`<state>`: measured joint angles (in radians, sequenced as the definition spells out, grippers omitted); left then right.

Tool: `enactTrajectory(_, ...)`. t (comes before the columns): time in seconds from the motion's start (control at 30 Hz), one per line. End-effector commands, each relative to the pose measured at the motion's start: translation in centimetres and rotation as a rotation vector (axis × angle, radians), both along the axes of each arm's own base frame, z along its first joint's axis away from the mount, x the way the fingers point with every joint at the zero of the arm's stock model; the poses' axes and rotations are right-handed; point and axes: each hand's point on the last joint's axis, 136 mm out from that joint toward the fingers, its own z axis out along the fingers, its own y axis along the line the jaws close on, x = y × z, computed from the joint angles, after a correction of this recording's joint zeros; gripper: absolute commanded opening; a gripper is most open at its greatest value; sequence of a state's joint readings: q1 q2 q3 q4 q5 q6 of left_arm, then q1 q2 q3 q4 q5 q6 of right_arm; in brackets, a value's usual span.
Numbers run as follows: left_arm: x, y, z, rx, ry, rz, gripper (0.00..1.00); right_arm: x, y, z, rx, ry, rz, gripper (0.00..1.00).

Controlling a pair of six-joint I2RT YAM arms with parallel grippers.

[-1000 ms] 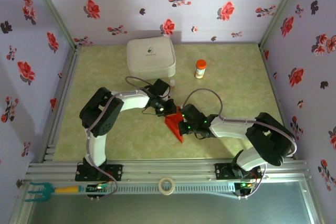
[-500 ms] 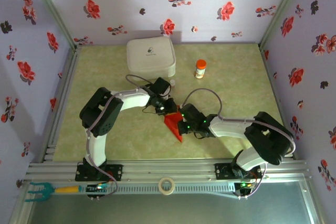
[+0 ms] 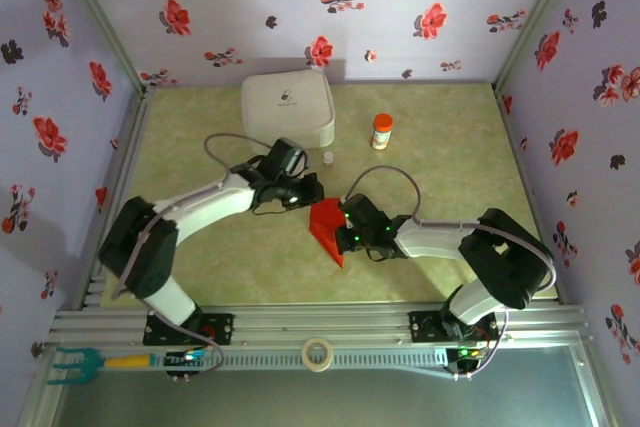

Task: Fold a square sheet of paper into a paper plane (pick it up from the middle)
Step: Third fold the triangle at the center of the table.

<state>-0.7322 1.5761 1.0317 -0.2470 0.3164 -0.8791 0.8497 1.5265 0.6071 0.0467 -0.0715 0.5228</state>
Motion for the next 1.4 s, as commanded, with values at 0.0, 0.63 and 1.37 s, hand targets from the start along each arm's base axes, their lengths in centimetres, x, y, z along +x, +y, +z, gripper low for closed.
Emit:
enactTrajectory(0.0,-1.6,0.0,-0.1,-0.117,0.034,0.044,0.01,-0.5,-0.9,-1.2,-0.054,0.039,0.01,0.0)
enactTrajectory(0.63,-4.7,-1.9,-5.1,-0.235,0.129,0.076,0.0,-0.4,-1.2,-1.1,-0.075,0.039,0.002,0.0)
enactTrajectory(1.37,-5.3,-1.7,-8.8,-0.152,0.192,0.046,0.0,-0.4,-1.1,-1.3,-0.085,0.051,0.012,0.0)
